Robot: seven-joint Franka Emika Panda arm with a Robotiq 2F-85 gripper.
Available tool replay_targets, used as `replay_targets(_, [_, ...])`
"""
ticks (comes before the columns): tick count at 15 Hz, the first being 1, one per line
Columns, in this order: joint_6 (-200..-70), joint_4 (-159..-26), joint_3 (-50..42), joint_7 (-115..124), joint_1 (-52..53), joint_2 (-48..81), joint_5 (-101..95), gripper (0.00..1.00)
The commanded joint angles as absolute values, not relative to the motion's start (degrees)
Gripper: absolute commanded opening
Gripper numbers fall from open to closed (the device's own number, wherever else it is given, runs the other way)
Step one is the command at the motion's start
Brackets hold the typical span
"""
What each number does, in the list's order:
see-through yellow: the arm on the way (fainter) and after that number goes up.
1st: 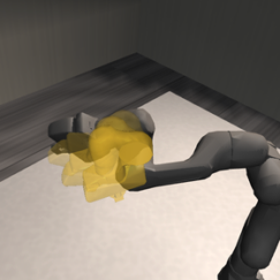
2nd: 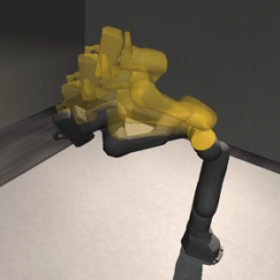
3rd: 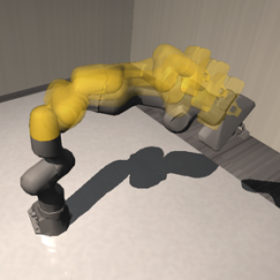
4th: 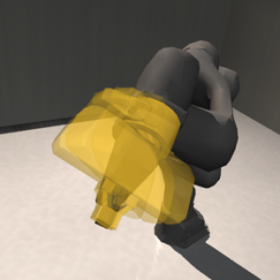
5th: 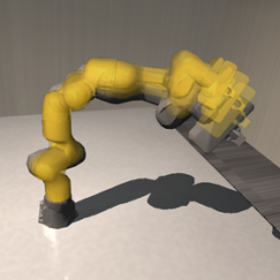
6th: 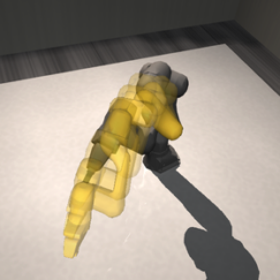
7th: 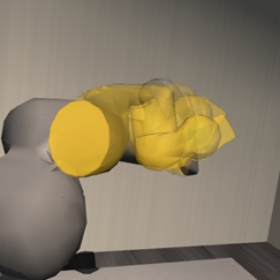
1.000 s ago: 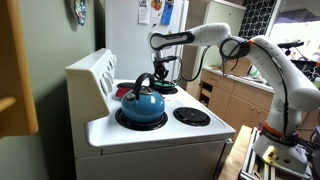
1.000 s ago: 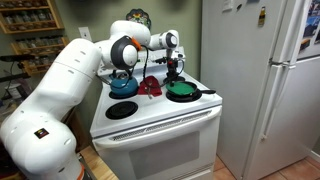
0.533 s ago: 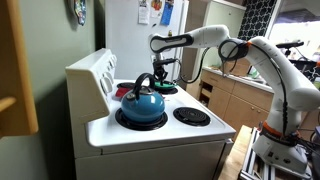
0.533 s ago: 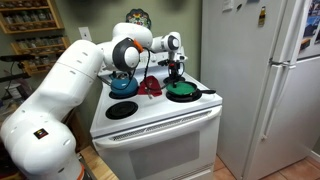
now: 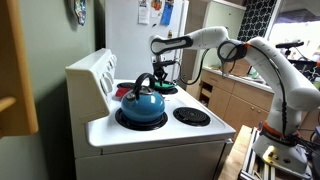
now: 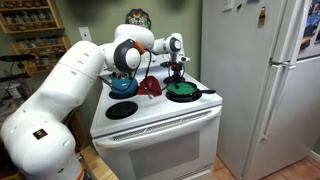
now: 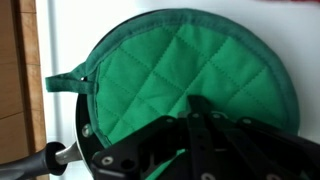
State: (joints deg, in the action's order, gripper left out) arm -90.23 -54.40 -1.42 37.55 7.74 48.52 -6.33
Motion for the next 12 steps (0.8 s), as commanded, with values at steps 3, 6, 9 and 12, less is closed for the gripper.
replay_targets(3, [-94.22, -54.22, -2.18, 41.27, 7.25, 50.07, -6.07, 0.0])
replay_targets(6, [-95.33, -54.33, -2.4, 42.3, 7.2, 50.07, -6.06, 0.0])
replay_targets(9, [-96.74, -54.42, -2.71, 43.12, 7.15, 49.78, -6.36, 0.0])
replay_targets(12, [-98.94, -54.49, -3.0, 44.25, 6.76, 49.92, -5.89, 0.0])
